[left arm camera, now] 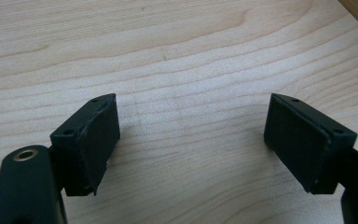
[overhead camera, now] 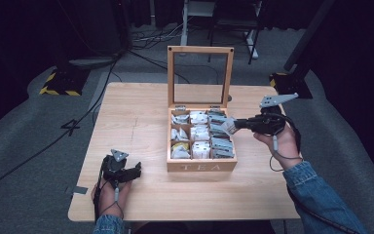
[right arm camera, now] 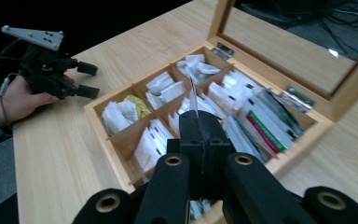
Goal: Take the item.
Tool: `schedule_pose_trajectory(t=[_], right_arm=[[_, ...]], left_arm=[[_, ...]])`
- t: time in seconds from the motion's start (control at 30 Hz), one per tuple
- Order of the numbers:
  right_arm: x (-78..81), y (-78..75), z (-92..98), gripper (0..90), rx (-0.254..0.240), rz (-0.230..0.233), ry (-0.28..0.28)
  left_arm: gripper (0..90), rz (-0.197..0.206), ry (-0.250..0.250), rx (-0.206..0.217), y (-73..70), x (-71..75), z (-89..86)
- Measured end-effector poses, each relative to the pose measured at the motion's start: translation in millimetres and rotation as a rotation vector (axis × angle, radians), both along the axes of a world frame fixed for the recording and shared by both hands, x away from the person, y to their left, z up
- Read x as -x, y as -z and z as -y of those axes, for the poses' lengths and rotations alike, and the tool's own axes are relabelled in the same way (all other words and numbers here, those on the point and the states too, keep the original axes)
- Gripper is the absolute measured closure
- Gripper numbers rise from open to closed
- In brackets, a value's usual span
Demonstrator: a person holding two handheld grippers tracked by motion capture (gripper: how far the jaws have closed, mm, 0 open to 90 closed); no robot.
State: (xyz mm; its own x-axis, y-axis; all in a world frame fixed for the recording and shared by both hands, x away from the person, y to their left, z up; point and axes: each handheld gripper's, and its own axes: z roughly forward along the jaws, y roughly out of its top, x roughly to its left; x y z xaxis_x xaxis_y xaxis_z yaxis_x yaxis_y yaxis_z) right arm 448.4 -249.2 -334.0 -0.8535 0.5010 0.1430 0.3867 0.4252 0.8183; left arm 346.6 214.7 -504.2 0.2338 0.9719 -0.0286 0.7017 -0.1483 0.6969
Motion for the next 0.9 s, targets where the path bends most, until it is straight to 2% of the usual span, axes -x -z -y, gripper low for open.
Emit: schedule_pose_trajectory(t=[0.07, 0.33, 0.37, 0.43, 0.73, 0.9], right_arm=[[-1.2, -3.2, 13.2, 89.9, -0.001, 0.008, 0.031], [-6.0, -5.4, 47.5, 89.8, -0.003, 0.008, 0.116], [-6.0, -5.4, 47.5, 89.8, -0.003, 0.008, 0.116], [-8.5, -2.3, 60.1, 89.9, -0.005, 0.001, 0.15], [-17.6, 10.6, 90.1, 89.9, 0.009, -0.032, 0.241], [-22.8, 18.5, 100.3, 89.9, 0.016, -0.039, 0.261]], left_arm=[[18.8, 0.0, 0.0, -0.001, 0.0, 0.0, -0.1], [18.8, 0.0, 0.0, 0.0, 0.0, 0.0, -0.1], [18.8, 0.0, 0.0, 0.0, 0.0, 0.0, -0.1], [18.8, 0.0, 0.0, -0.001, -0.1, 0.0, -0.1], [18.8, 0.0, 0.0, 0.0, 0.0, 0.0, 0.0], [18.8, 0.0, 0.0, 0.0, 0.0, 0.0, -0.1]])
